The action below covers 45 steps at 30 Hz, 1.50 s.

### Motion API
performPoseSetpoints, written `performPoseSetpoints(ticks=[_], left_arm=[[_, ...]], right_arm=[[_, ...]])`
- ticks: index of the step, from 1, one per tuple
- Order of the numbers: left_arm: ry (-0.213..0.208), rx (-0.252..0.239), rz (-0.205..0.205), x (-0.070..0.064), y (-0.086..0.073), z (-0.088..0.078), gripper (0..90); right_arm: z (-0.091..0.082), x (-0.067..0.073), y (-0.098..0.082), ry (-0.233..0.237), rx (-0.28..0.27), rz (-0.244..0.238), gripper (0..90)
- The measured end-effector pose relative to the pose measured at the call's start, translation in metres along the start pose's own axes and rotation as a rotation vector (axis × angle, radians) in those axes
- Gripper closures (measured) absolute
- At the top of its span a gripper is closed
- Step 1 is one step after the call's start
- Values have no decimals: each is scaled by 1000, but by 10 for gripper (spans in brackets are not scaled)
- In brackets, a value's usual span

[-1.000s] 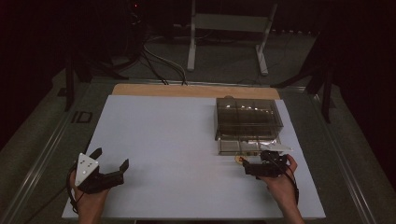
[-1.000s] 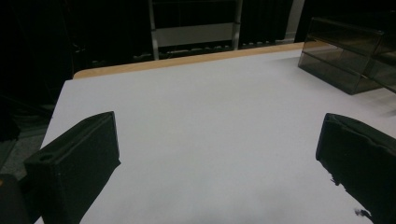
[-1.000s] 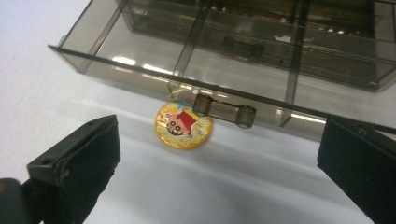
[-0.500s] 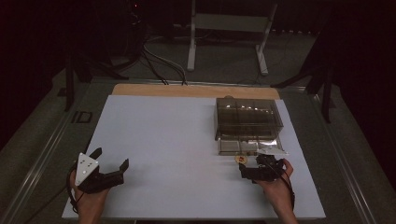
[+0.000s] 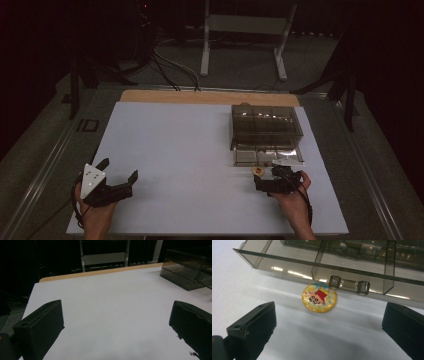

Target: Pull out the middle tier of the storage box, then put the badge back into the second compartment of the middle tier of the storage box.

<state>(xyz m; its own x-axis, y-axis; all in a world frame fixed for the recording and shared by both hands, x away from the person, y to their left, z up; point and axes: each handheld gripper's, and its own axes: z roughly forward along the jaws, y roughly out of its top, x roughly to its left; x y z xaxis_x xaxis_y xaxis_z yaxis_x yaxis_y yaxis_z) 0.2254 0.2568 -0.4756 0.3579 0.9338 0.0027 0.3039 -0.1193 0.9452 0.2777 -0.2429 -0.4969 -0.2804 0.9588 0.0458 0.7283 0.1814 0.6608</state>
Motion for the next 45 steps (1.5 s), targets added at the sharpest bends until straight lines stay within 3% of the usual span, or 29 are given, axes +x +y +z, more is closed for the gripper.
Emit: performPoseSetpoints(ticks=[10,19,25,32,45], left_arm=[[1,-2,1,0,0,0,9],[-1,-1,1,-1,0,0,9],[1,-4,-5,0,0,0,9],[-1,1,1,0,0,0,9],[3,0,-3,0,0,0,9]], right_arm=[[8,5,-1,14,17,11,0],[18,12,0,7,37,-15,2],[25,17,0,-33,36,-22,62],[30,17,1,-64,12,9,148],[37,21,1,-85,-4,27,234]])
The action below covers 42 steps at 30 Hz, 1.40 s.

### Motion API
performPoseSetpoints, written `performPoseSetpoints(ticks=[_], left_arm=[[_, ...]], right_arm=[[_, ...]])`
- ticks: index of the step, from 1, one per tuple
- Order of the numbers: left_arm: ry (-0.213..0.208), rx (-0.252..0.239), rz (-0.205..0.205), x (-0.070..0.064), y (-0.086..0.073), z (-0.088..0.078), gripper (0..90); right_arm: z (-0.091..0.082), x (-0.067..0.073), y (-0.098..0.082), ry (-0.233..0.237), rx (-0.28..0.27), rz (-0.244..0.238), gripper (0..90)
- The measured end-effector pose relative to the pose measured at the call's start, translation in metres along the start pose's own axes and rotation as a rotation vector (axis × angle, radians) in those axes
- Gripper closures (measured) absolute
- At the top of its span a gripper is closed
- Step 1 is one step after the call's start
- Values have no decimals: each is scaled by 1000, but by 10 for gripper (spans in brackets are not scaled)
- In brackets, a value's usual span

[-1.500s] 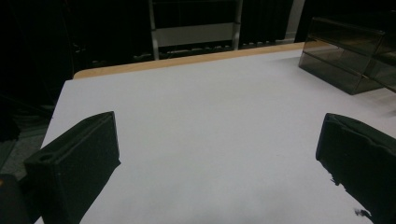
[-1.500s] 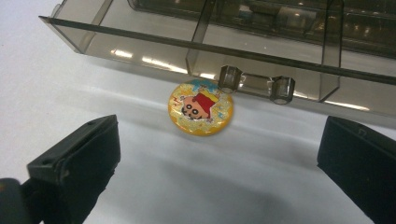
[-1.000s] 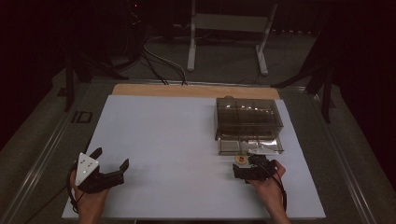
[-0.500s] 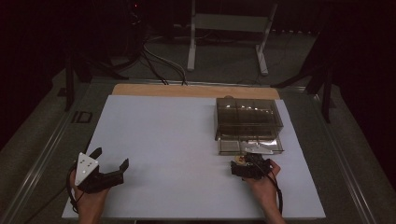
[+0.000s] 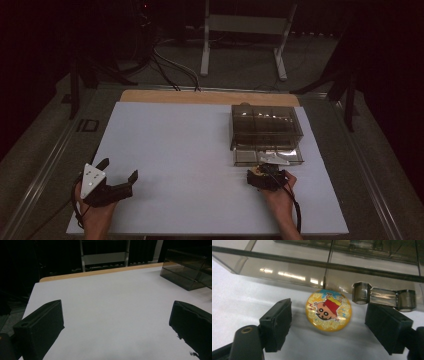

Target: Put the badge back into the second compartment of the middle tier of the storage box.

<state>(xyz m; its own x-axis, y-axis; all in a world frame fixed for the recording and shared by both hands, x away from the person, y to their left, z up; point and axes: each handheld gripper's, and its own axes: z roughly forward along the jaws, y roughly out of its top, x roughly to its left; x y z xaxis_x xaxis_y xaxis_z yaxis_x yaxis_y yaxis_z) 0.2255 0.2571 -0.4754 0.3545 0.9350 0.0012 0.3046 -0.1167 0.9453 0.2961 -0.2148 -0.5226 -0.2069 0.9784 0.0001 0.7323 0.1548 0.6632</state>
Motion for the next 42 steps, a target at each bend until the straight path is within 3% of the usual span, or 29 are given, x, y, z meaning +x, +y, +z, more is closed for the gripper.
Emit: performPoseSetpoints(ticks=[15,20,32,42], left_arm=[[5,3,-1,0,0,0,9],[3,3,3,0,0,1,10],[7,-1,0,0,0,-1,9],[6,-2,0,0,0,-1,9]], right_arm=[[2,6,1,-53,-34,59,380],[2,9,2,-57,-34,63,468],[-1,7,2,-33,-18,43,474],[-5,6,0,1,-14,53,474]])
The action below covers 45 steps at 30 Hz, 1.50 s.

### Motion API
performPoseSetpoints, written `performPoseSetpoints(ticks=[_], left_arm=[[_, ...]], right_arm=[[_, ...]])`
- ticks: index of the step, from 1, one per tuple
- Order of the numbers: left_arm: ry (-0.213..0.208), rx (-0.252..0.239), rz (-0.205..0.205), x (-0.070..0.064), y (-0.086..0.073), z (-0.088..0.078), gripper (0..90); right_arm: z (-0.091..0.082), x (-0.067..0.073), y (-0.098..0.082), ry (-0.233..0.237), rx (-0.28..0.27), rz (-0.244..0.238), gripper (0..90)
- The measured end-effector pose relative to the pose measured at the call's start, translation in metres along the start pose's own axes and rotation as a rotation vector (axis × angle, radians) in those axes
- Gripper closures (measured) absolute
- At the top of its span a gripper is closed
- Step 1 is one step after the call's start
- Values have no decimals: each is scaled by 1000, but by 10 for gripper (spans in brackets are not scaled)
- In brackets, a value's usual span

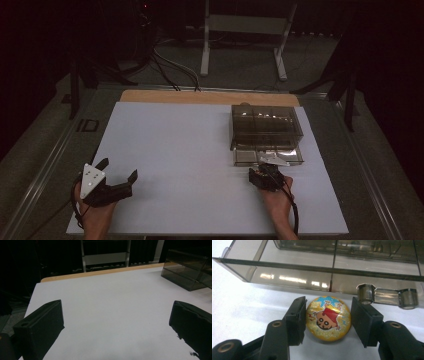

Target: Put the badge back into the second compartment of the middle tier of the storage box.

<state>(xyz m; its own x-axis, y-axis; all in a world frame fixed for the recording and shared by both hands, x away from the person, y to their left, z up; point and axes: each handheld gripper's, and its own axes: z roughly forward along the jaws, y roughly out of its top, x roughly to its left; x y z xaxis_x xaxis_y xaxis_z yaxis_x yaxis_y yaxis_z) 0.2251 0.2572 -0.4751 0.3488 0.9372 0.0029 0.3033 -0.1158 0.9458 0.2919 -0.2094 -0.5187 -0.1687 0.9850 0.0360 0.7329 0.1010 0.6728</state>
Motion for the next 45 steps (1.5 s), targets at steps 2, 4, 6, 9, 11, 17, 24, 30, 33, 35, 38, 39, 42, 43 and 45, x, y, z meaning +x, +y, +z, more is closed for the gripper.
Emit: performPoseSetpoints(ticks=[2,4,6,9,11,17,24,30,33,35,38,39,42,43,45], left_arm=[[0,-1,0,0,0,0,9],[0,-2,-2,1,0,0,10],[-1,-1,0,0,0,0,9],[0,0,0,0,0,0,9],[0,-1,-1,0,0,0,9],[-1,-2,-2,0,0,0,9],[-1,-2,-2,0,0,0,9],[0,1,-1,0,0,0,10],[-1,0,-1,0,0,0,9],[0,1,-1,0,0,0,9],[-1,2,-1,0,0,0,9],[-1,2,-1,0,0,0,10],[0,1,0,0,0,0,10],[-1,2,-1,0,0,0,9],[-1,1,-1,0,0,0,10]], right_arm=[[-1,0,-1,3,1,-6,474],[-2,1,-1,2,0,-11,474],[-3,0,-2,7,2,-14,474],[-5,1,-2,12,2,-20,475],[-7,1,-2,14,1,-21,475],[-11,0,-2,24,-1,-23,475],[-15,-1,0,32,-6,-21,475],[-19,-3,0,36,-6,-19,475],[-20,-4,1,37,-9,-18,475],[-21,-5,1,37,-9,-20,475],[-23,-4,1,38,-10,-23,475],[-24,-4,1,39,-11,-23,475],[-25,-4,1,44,-13,-26,475],[-26,-4,1,44,-13,-27,475],[-26,-4,1,45,-13,-28,475]])
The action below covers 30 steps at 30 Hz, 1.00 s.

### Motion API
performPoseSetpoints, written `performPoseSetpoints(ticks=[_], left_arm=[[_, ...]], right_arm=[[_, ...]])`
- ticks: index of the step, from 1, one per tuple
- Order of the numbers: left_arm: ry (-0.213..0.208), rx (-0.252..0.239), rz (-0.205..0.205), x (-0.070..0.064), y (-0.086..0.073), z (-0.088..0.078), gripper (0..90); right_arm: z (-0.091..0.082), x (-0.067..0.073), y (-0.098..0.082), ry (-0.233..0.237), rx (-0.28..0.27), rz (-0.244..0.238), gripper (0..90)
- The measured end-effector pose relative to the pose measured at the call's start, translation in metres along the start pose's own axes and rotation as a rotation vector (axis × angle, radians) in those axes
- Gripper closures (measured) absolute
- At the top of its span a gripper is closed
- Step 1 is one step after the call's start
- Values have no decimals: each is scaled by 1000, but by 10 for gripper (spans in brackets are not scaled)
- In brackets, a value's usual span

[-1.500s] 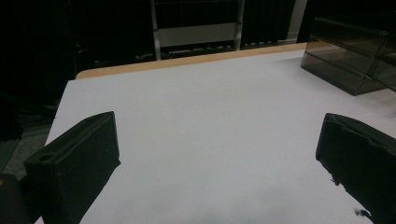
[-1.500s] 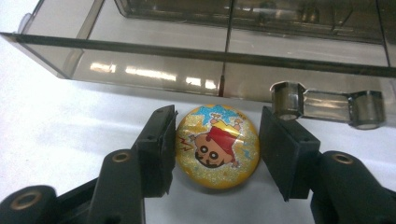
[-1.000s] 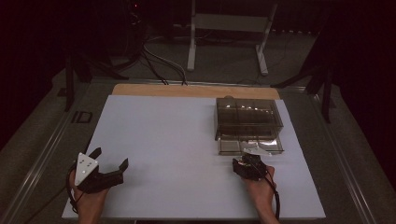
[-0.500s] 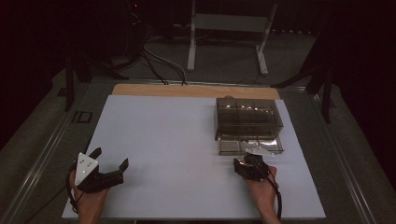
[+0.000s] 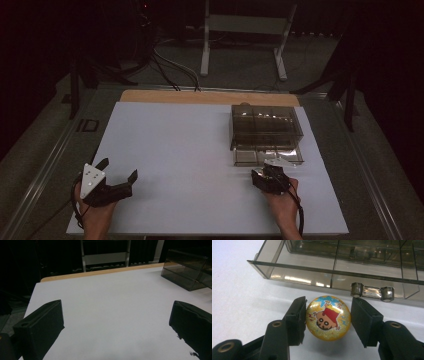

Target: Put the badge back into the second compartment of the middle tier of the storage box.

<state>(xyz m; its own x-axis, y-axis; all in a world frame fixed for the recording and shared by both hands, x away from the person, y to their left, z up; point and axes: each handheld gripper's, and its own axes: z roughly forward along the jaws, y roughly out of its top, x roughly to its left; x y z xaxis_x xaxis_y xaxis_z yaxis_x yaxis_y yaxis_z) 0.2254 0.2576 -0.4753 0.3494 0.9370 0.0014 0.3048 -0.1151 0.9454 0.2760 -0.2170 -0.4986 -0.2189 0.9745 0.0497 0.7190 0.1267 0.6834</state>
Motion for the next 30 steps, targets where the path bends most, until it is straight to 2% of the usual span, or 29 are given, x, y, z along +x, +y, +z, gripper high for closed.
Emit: performPoseSetpoints(ticks=[30], left_arm=[[0,2,2,0,0,0,10]], right_arm=[[-16,2,2,20,-27,-8,475]])
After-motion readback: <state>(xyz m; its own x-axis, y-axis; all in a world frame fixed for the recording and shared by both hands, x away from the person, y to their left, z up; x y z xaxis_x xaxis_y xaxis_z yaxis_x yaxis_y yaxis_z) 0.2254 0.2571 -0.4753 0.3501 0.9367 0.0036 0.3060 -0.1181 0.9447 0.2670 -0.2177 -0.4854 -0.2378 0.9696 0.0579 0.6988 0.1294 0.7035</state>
